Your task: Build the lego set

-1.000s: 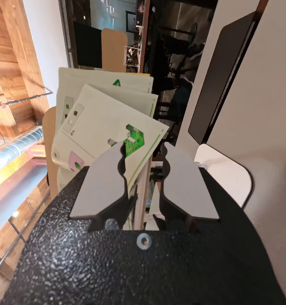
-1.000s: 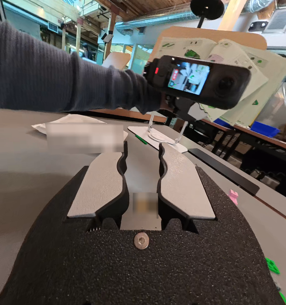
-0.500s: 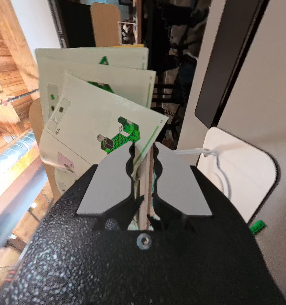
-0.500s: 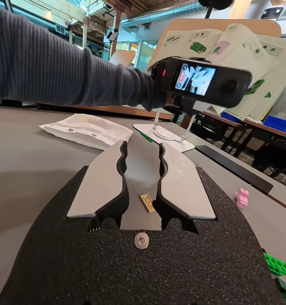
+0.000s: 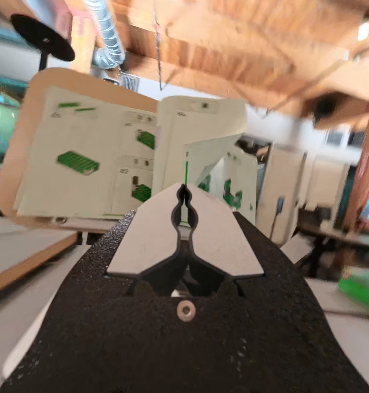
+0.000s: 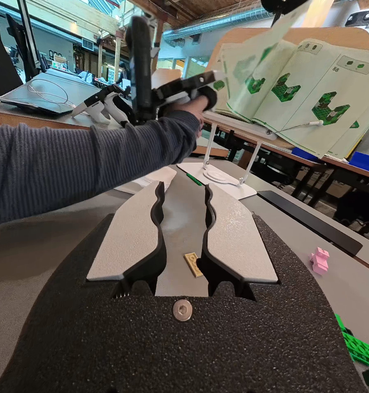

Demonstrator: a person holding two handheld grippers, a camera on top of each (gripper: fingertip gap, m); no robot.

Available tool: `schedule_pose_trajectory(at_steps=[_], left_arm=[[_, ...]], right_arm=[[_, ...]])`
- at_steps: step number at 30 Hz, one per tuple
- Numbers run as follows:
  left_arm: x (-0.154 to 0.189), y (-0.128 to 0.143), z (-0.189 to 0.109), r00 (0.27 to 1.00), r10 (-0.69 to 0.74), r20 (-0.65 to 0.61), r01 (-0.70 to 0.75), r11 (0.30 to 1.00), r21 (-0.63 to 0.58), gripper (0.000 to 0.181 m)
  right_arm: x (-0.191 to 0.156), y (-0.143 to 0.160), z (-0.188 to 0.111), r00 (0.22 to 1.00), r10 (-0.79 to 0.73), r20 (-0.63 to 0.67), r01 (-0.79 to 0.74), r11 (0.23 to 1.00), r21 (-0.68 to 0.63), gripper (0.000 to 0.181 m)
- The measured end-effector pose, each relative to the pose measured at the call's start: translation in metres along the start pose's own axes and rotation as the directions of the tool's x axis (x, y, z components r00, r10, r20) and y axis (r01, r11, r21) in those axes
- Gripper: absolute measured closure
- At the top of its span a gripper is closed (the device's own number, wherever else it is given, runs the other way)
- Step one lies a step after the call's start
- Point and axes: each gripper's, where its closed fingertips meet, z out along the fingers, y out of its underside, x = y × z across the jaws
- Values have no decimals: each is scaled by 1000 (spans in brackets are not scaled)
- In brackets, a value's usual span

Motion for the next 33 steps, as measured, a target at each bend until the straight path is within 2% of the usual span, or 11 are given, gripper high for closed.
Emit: schedule_pose_trajectory(at_steps=[2, 4, 7, 12, 25, 31, 33], left_arm=[[-26, -7, -3, 982, -189, 19, 188, 981, 55, 181], [-43, -12, -5, 958, -283, 37, 279, 956, 93, 181], [-53, -23, -6, 938, -346, 31, 338, 929, 153, 181], [-56, -26, -6, 918, -396, 16, 388, 906, 167, 181], [-35, -30, -3, 940, -313, -133, 327, 940, 95, 181], [-10, -17, 0, 930, -206, -304, 221, 975, 18, 181], [5, -12, 1, 902, -186, -390, 191, 981, -26, 181]], right_arm=[[0, -1, 0, 1000, -3, -1, 3, 1000, 4, 146], [0, -1, 0, 1000, -5, -3, 5, 1000, 7, 146], [-1, -1, 1, 1000, -6, 3, 6, 1000, 5, 146], [-1, 0, 1, 1000, -8, 10, 8, 1000, 1, 147], [-5, 0, 1, 999, -12, 30, 12, 1000, -1, 147], [0, -1, 1, 1000, 2, 14, -2, 1000, 4, 146], [11, -7, 2, 999, 20, -28, -19, 1000, 18, 146]])
